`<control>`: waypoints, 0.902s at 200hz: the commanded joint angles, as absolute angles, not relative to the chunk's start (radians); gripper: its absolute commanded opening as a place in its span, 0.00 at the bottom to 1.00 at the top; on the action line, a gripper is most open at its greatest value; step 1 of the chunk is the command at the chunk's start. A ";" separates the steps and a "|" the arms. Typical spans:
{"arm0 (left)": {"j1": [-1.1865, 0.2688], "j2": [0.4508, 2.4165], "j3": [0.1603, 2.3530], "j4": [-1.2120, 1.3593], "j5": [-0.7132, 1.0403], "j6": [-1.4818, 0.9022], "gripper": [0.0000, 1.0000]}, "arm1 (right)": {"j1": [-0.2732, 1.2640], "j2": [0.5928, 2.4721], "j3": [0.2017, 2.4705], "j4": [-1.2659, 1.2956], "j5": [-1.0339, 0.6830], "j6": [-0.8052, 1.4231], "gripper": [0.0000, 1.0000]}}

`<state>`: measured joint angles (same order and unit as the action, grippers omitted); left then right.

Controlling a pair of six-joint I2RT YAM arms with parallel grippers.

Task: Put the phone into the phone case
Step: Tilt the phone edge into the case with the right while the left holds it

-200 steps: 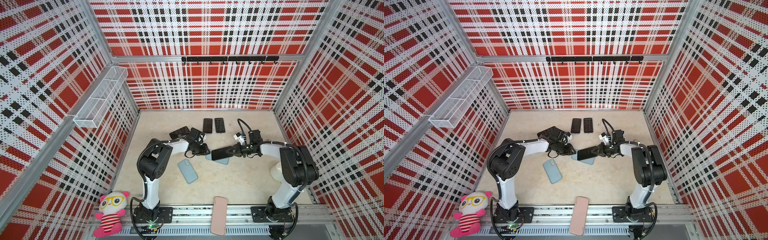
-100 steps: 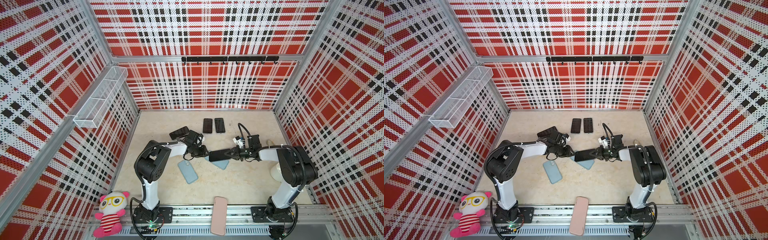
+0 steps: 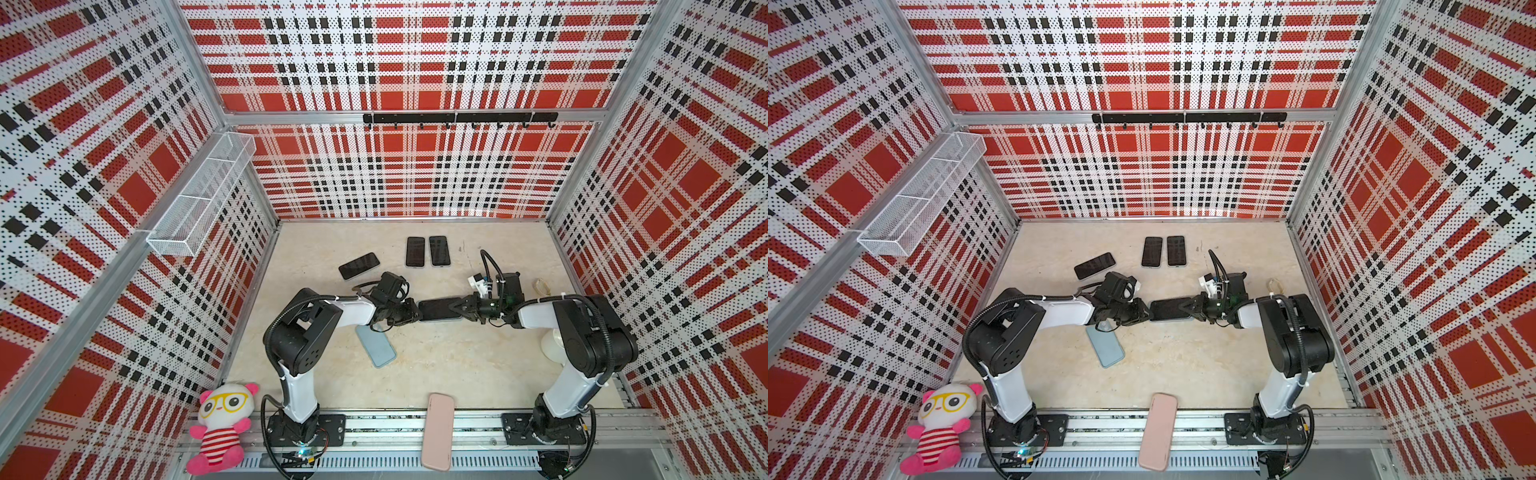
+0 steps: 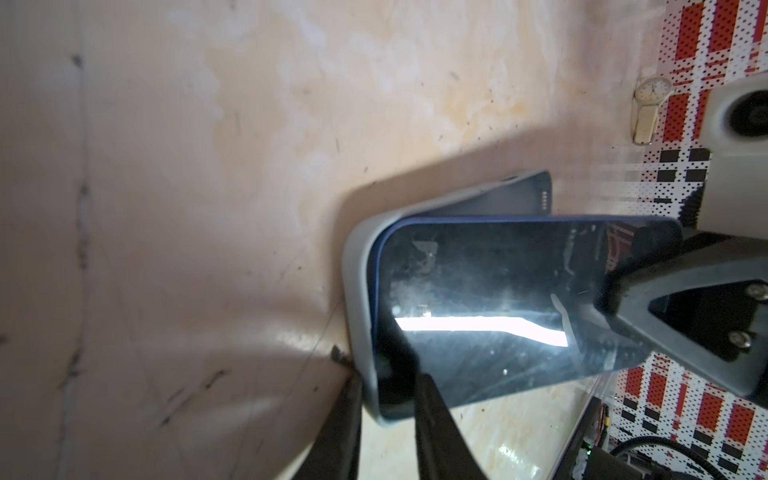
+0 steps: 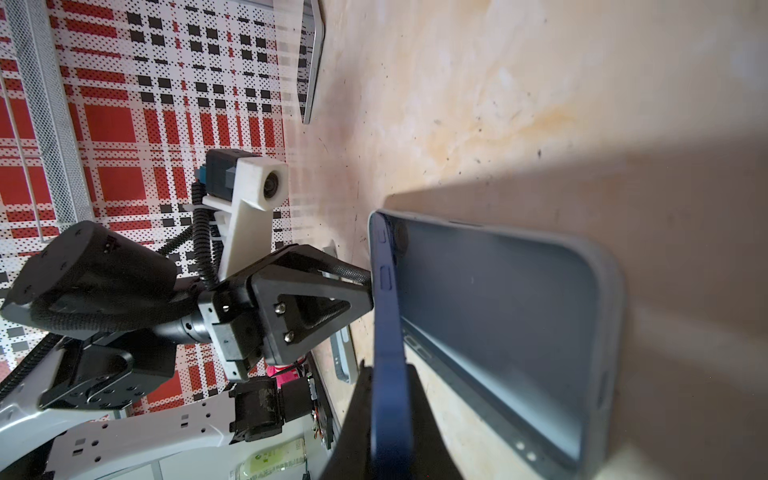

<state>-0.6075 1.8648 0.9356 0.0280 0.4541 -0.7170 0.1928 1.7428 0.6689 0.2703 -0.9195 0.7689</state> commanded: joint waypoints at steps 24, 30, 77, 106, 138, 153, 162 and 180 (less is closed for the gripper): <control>-0.607 1.859 1.034 -0.068 0.461 -0.609 0.29 | 0.221 1.783 0.733 0.041 -0.856 0.640 0.00; -0.600 1.867 1.058 -0.100 0.445 -0.579 0.29 | 0.227 1.787 0.752 0.003 -0.851 0.619 0.00; -0.571 1.942 1.177 -0.250 0.386 -0.443 0.30 | 0.242 1.789 0.822 -0.137 -0.785 0.561 0.00; -0.552 1.931 1.173 -0.258 0.382 -0.424 0.30 | 0.243 1.809 0.861 -0.188 -0.754 0.512 0.00; -0.499 1.913 1.206 -0.348 0.356 -0.350 0.30 | 0.244 1.826 0.896 -0.221 -0.739 0.493 0.00; -0.488 1.896 1.179 -0.307 0.380 -0.364 0.30 | 0.244 1.823 0.913 -0.240 -0.727 0.482 0.00; -0.488 1.893 1.153 -0.263 0.445 -0.364 0.30 | 0.244 1.823 0.920 -0.252 -0.717 0.476 0.00; -0.492 1.909 1.130 -0.220 0.524 -0.406 0.32 | 0.244 1.828 0.937 -0.272 -0.713 0.470 0.00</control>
<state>-0.4847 1.9156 1.1622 -0.2699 0.4168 -0.3985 0.2337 1.7840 0.9302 -0.1661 -0.8722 0.5236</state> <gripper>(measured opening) 0.314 0.111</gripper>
